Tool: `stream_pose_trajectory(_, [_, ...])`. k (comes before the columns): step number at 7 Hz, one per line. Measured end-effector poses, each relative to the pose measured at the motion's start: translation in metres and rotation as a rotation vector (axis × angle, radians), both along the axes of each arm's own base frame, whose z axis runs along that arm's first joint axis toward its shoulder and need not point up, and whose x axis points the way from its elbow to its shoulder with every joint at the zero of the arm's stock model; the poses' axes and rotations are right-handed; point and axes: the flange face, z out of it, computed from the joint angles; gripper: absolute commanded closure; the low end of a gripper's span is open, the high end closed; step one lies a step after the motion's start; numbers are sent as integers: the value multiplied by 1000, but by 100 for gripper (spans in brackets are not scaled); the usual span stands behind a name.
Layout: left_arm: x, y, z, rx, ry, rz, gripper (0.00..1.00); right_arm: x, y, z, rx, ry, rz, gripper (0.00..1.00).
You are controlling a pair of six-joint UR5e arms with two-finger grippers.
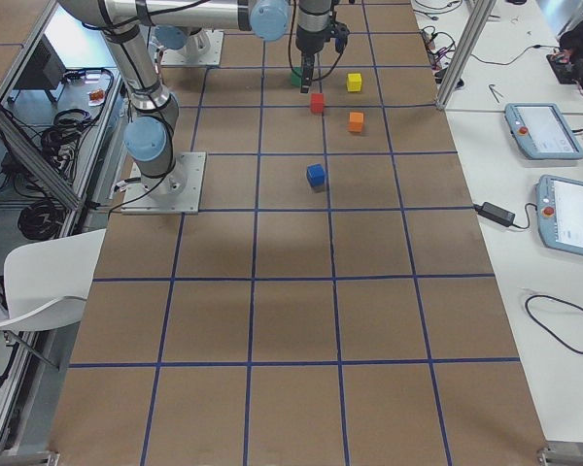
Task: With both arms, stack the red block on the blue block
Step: 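Raise the left gripper away from the red cube while the right gripper moves toward it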
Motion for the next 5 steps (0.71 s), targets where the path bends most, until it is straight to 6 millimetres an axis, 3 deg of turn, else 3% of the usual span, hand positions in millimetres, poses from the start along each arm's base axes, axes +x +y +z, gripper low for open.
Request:
stream_pose_trajectory(2, [35, 43, 66, -26, -6, -2, 0, 11, -20, -20, -6, -9, 14, 0])
stream_pose_trajectory(3, [40, 63, 86, -37, -8, 7, 0, 27, -31, -37, -8, -11, 34, 0])
stream_pose_trajectory(5, [47, 69, 106, -43, -19, 47, 0, 62, -46, -63, -28, -13, 75, 0])
